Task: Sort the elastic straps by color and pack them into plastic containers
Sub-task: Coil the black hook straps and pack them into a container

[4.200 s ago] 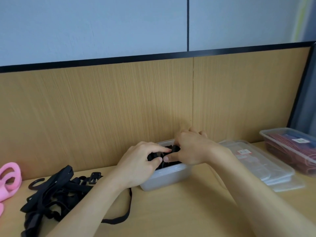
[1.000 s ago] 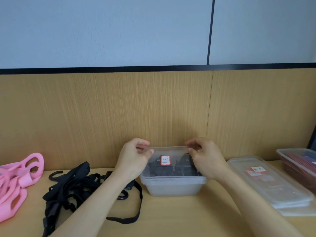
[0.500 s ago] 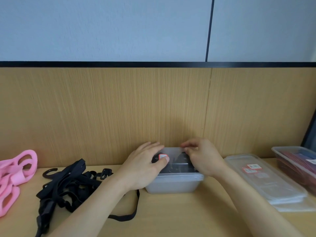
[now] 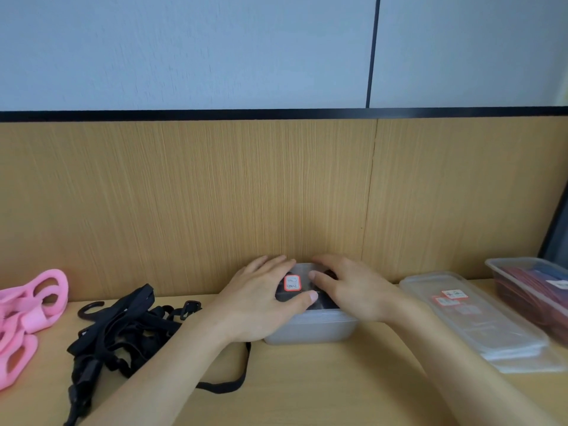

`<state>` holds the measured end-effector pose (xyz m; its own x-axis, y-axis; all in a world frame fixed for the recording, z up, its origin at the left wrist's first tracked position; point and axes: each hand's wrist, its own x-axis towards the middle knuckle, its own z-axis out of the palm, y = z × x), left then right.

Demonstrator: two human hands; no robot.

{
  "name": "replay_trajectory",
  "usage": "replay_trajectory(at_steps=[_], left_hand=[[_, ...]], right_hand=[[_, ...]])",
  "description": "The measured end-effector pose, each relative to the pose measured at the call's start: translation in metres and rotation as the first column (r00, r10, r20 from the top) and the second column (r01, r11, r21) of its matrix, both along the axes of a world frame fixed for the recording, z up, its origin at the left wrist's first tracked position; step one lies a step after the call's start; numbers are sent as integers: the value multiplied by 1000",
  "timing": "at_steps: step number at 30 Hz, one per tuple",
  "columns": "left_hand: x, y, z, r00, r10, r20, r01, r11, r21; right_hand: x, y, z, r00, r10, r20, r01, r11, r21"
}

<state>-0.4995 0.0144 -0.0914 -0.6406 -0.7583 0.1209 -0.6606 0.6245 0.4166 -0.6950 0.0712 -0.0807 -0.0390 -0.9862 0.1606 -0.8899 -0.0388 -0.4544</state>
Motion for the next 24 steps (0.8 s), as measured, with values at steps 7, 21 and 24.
replay_trajectory(at_steps=[7, 21, 24], left_hand=[[3, -7, -5, 993, -58, -106, 57, 998, -13], [6, -17, -7, 610, 341, -715, 171, 825, 539], [7, -22, -7, 535, 405, -741, 204, 789, 579]], right_hand=[[0, 2, 4, 982, 56, -181, -25, 985, 169], [4, 18, 6, 982, 162, -92, -153, 984, 95], [3, 18, 5, 987, 161, -11, -160, 986, 54]])
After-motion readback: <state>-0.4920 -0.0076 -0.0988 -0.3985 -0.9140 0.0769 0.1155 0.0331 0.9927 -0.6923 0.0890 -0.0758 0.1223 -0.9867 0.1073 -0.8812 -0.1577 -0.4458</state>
